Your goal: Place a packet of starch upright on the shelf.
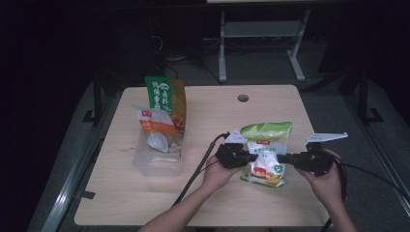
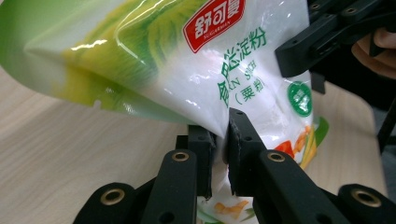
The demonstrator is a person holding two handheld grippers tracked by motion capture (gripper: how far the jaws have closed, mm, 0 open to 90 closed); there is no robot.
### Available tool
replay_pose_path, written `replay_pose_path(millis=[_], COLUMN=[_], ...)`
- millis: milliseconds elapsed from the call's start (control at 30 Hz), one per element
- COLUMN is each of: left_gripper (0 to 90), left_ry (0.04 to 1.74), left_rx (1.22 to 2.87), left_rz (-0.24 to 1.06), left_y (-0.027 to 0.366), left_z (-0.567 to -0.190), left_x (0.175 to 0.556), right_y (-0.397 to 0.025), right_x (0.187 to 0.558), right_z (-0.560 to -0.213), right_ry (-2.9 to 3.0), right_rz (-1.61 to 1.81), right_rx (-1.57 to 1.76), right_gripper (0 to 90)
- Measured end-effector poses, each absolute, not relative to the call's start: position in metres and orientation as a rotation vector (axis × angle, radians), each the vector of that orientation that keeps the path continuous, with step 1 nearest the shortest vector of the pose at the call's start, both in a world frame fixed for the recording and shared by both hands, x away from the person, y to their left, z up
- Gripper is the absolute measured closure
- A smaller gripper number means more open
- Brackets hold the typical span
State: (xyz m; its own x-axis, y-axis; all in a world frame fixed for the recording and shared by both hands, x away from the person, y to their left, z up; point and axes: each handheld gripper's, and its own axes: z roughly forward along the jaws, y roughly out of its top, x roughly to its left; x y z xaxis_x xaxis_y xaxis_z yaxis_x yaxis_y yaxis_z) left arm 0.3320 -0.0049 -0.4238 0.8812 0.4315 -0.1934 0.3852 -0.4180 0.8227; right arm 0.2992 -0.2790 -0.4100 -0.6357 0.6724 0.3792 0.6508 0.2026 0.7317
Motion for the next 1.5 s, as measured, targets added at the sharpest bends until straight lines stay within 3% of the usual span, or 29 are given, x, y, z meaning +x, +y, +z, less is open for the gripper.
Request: replay_pose_path(millis=[167, 433, 500, 967, 1167, 1500], left_gripper=[82.3, 82.4, 82.3, 77.9, 67.7, 58.1], left_ry=[0.543, 0.512, 0.513, 0.543, 0.567, 0.578], left_rx=[2.072, 2.089, 2.092, 2.081, 2.094, 2.103], left_rz=[0.089, 0.1, 0.095, 0.041, 0.028, 0.025], left_y=[-0.009, -0.013, -0.012, -0.003, 0.004, 0.02], left_z=[-0.422, -0.42, -0.42, -0.421, -0.42, -0.42], left_x=[0.326, 0.322, 0.323, 0.326, 0.327, 0.322], right_y=[-0.288, -0.284, -0.278, -0.266, -0.265, -0.265], right_x=[0.298, 0.311, 0.314, 0.311, 0.306, 0.301], right_z=[-0.422, -0.426, -0.427, -0.423, -0.422, -0.418], right_ry=[2.416, 2.533, 2.564, 2.567, 2.533, 2.494], right_rz=[1.509, 1.531, 1.501, 1.436, 1.44, 1.452], right_rx=[1.35, 1.311, 1.299, 1.296, 1.302, 1.294], right_gripper=[81.6, 59.1, 57.3, 79.3, 81.5, 82.3])
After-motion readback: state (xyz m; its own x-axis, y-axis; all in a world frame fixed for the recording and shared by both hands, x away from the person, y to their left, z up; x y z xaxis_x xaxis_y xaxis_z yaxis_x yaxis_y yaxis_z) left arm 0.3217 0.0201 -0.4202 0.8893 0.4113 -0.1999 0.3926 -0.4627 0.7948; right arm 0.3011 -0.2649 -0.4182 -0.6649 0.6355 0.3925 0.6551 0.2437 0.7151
